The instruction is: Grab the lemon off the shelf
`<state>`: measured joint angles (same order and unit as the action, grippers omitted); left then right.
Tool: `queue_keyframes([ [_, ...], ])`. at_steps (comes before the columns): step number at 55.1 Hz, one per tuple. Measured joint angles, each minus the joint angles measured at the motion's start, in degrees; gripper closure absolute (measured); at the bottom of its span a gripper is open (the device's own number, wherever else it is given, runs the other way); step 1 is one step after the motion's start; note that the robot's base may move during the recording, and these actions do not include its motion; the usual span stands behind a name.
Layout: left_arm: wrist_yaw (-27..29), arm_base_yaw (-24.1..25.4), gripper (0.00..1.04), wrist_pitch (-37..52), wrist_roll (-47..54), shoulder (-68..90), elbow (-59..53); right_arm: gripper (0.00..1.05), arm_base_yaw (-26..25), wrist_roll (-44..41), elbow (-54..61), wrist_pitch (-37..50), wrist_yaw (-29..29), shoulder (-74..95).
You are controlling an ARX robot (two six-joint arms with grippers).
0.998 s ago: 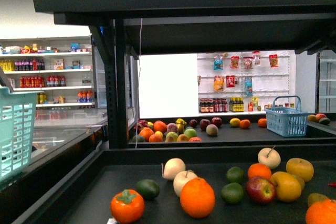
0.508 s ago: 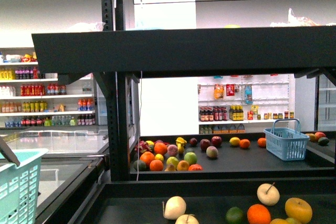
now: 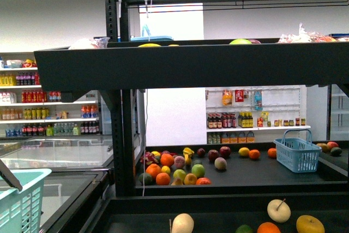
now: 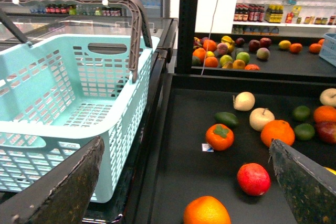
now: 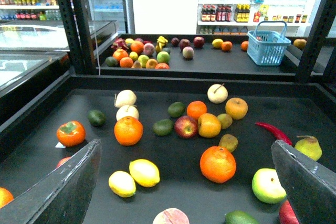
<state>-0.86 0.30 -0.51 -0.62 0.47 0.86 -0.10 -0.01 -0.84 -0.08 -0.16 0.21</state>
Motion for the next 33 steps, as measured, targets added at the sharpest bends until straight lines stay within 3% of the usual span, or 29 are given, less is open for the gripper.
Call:
queue_keyframes([
  [4,-9.05,2.56,0.08,-9.18,-6.27,4.79,2.78,0.07,0.00,0.00,0.00,0.00,-0.04,0.00],
  [9,-14.69,5.16,0.08,-7.96,-11.43,9.16,3.82,0.07,0.00,0.00,0.00,0.00,0.00,0.00],
  [22,-33.24,23.39,0.08,11.67,-30.77,35.74,17.16,0.07,0.00,0.00,0.00,0.00,-0.02,0.00],
  [33,-36.59,32.92,0.08,24.37,-50.71,58.49,28.96,0.07,0.00,0.00,0.00,0.00,-0.02,0.00],
])
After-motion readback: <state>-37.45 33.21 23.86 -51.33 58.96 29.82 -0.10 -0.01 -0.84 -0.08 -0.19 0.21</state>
